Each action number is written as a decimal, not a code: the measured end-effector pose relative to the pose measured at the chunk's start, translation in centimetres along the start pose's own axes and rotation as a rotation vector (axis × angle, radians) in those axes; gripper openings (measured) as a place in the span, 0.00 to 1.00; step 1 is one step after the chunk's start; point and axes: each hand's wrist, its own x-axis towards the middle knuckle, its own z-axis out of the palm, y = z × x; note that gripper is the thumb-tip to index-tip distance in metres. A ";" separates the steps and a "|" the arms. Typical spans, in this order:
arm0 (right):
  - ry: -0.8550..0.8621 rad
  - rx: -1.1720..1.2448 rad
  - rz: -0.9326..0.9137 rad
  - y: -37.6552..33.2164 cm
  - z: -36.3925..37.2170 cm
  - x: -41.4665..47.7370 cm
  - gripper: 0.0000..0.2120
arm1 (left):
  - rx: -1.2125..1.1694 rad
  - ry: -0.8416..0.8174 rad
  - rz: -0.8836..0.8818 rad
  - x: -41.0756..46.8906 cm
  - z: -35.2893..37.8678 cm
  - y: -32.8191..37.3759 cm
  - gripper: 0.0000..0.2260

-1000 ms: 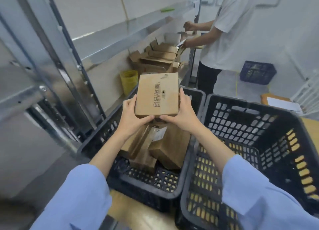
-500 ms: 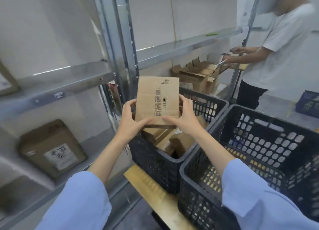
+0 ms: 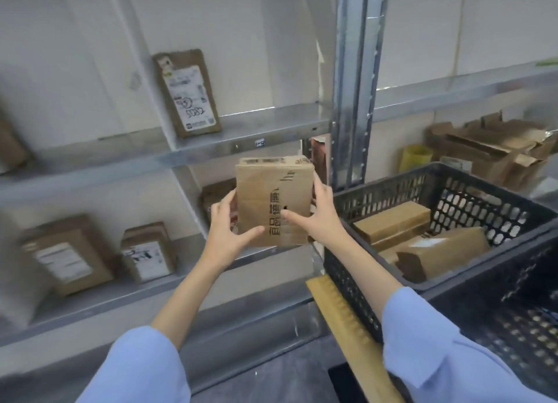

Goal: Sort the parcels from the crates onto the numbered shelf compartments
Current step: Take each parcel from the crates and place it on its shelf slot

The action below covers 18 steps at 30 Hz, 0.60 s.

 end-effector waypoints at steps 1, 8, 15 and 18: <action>-0.020 0.024 -0.005 -0.4 1.3 0.0 0.52 | 0.006 0.025 -0.017 -0.7 -1.3 -0.4 0.37; -0.201 0.186 -0.065 -3.9 10.9 -1.2 0.42 | -0.020 0.206 -0.160 -6.1 -10.0 -3.0 0.31; -0.312 0.243 -0.075 -7.5 19.4 -4.1 0.38 | 0.040 0.332 -0.193 -12.3 -17.7 -4.5 0.43; -0.339 0.262 -0.069 -9.0 22.5 -6.0 0.37 | 0.086 0.385 -0.233 -14.9 -20.6 -4.9 0.43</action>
